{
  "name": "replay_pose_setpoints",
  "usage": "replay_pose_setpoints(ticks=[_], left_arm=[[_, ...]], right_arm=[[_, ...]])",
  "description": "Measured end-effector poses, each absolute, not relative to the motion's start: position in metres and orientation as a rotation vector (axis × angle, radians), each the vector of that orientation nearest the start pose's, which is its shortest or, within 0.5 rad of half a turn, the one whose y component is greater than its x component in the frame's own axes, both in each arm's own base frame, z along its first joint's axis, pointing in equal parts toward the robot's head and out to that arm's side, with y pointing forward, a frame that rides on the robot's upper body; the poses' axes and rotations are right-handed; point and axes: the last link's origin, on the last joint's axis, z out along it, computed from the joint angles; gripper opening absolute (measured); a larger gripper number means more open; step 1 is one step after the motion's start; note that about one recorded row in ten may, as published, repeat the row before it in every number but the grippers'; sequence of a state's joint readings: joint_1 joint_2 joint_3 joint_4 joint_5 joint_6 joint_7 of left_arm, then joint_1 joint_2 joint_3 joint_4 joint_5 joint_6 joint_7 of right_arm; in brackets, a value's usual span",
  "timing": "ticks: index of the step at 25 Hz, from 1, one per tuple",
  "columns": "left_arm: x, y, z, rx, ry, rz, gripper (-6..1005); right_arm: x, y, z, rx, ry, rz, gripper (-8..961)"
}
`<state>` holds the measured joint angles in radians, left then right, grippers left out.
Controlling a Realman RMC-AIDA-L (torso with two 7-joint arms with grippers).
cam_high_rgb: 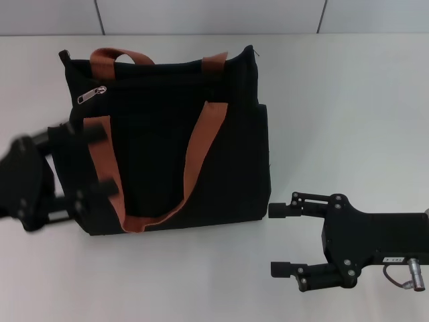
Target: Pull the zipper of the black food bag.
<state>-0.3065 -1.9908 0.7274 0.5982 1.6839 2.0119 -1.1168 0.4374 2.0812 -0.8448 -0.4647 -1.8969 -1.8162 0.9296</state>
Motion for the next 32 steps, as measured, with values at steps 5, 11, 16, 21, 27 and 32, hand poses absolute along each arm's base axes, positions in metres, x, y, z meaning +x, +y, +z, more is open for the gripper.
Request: replay_pose_setpoints(ticks=[5, 11, 16, 21, 27, 32], left_arm=[[-0.271, 0.255, 0.086, -2.356, -0.186, -1.403, 831], [-0.303, 0.282, 0.112, -2.250, -0.309, -1.120, 832], [-0.320, 0.292, 0.112, -2.279, -0.363, -0.930, 831], [-0.328, 0.297, 0.103, -2.355, -0.394, -0.798, 830], [-0.329, 0.304, 0.080, -2.462, -0.421, -0.668, 829], [-0.320, 0.318, 0.066, -2.509, -0.391, -0.613, 829]], right_arm=[[0.260, 0.251, -0.034, -2.921, 0.190, 1.022, 804], [0.261, 0.252, -0.032, -2.908, 0.197, 1.023, 804], [0.263, 0.251, -0.032, -2.905, 0.204, 1.018, 804], [0.265, 0.251, -0.032, -2.893, 0.216, 1.014, 803], [0.266, 0.251, -0.030, -2.872, 0.225, 1.019, 803], [0.266, 0.252, -0.030, -2.873, 0.222, 1.019, 803]])
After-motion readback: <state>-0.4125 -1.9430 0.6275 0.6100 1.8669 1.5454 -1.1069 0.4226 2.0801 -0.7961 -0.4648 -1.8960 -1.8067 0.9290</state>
